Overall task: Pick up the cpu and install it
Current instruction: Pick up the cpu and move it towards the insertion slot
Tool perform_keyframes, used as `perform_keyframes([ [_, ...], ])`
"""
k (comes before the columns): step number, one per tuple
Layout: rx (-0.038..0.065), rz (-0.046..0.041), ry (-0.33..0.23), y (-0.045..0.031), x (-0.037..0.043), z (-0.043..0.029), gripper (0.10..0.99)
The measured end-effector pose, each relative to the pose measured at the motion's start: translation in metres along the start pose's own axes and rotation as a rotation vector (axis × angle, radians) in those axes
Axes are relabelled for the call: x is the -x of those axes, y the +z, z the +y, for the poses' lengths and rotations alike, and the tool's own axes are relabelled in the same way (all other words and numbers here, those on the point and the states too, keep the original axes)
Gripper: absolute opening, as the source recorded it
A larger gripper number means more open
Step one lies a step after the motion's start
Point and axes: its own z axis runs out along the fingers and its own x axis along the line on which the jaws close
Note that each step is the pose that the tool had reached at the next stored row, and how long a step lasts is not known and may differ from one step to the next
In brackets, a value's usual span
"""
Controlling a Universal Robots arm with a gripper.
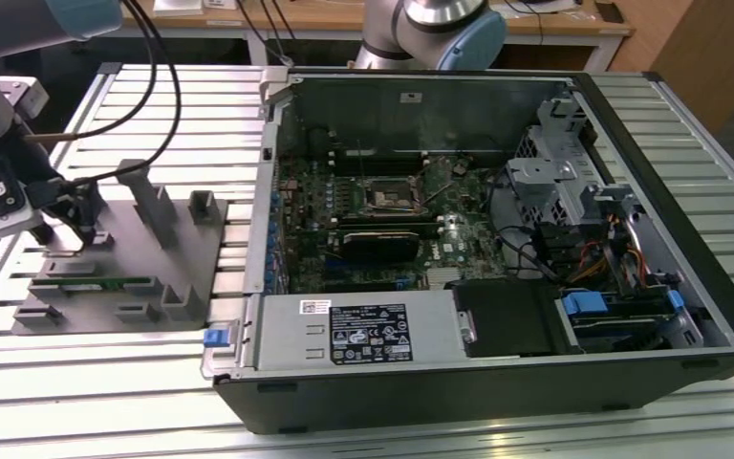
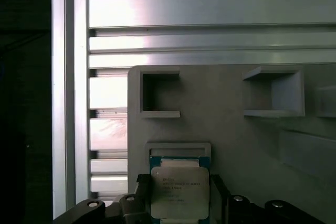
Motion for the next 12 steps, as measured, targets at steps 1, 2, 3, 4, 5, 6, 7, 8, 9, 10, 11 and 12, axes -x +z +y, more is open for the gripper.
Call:
perform_keyframes([
  [1, 0.000, 0.0000, 0.000, -0.0010, 0.0000, 0.0000, 0.541],
  [2, 0.000, 0.0000, 0.000, -0.0022, 0.0000, 0.0001, 0.541],
  [3, 0.000, 0.0000, 0.000, -0.0033, 0.0000, 0.0001, 0.541],
  [4, 0.000, 0.0000, 0.000, -0.0045, 0.0000, 0.0002, 0.541],
  [5, 0.000, -0.0001, 0.000, -0.0057, 0.0000, 0.0002, 0.541],
  [6, 0.000, -0.0001, 0.000, -0.0070, -0.0001, 0.0003, 0.541],
  [7, 0.000, 0.0000, 0.000, -0.0085, -0.0001, 0.0003, 0.541],
  [8, 0.000, -0.0001, 0.000, -0.0099, -0.0001, 0.0004, 0.541],
  [9, 0.000, 0.0000, 0.000, -0.0113, -0.0001, 0.0004, 0.541],
  [10, 0.000, -0.0001, 0.000, -0.0126, -0.0001, 0.0005, 0.541],
  [11, 0.000, 0.0000, 0.000, -0.0139, -0.0001, 0.0005, 0.541],
  [12, 0.000, 0.0000, 0.000, -0.0152, -0.0002, 0.0006, 0.541],
])
